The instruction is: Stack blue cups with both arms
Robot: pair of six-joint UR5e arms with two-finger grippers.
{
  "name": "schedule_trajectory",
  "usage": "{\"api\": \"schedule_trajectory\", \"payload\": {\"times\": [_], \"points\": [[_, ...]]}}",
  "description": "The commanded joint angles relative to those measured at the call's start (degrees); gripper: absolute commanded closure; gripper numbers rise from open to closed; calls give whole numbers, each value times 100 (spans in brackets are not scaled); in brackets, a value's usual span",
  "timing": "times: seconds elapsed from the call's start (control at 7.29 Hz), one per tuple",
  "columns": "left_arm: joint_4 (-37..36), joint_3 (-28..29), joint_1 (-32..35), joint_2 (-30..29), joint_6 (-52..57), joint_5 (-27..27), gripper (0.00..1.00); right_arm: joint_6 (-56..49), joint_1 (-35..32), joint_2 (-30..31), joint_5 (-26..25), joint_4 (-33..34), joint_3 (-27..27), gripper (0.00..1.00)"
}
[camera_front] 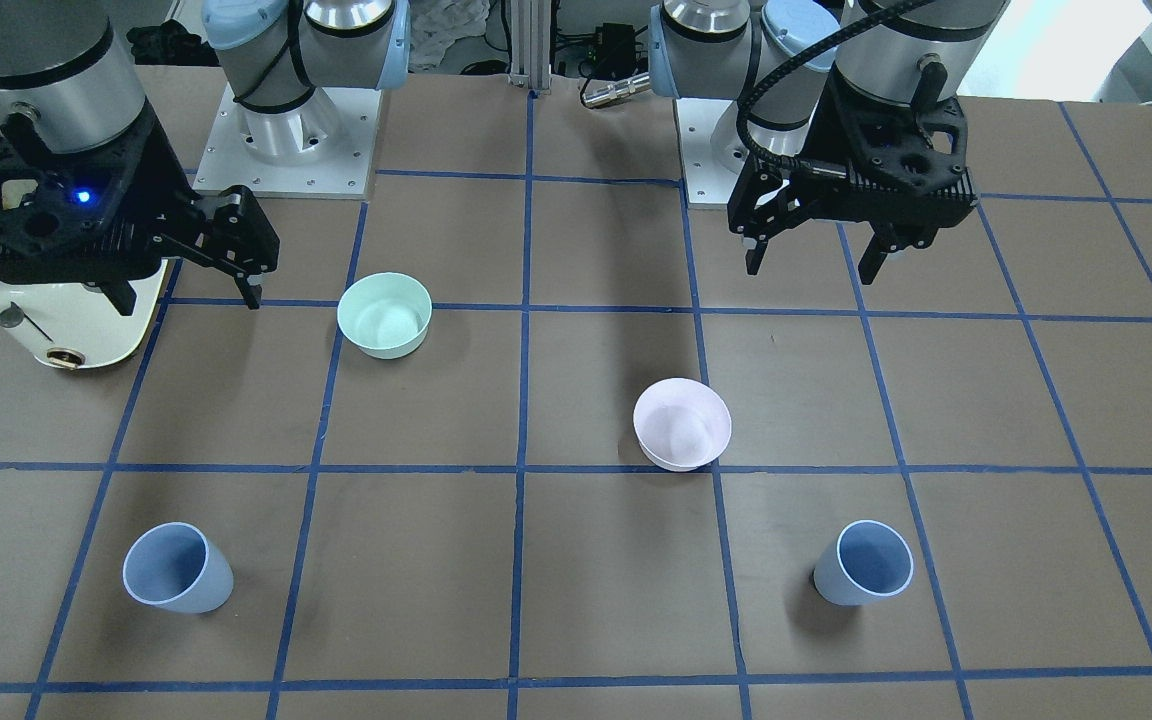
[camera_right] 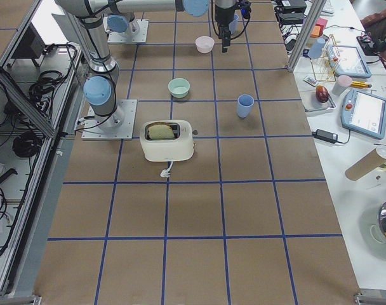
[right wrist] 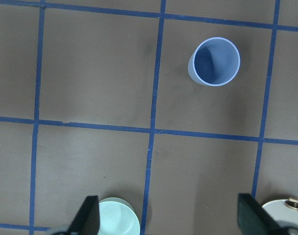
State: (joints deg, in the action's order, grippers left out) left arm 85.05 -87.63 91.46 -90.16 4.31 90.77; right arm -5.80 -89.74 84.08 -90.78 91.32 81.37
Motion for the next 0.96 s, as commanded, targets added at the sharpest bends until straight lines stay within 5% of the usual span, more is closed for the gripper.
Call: {"api": "schedule_trajectory", "payload": {"times": [0.0,0.82], "points": [[3,0,-5,-2,0,-16,0,0,9,3,-19,0,2,0],[-84,140,-127,-255,183,-33,0,0,18,-6,-10,9,2,0]]}}
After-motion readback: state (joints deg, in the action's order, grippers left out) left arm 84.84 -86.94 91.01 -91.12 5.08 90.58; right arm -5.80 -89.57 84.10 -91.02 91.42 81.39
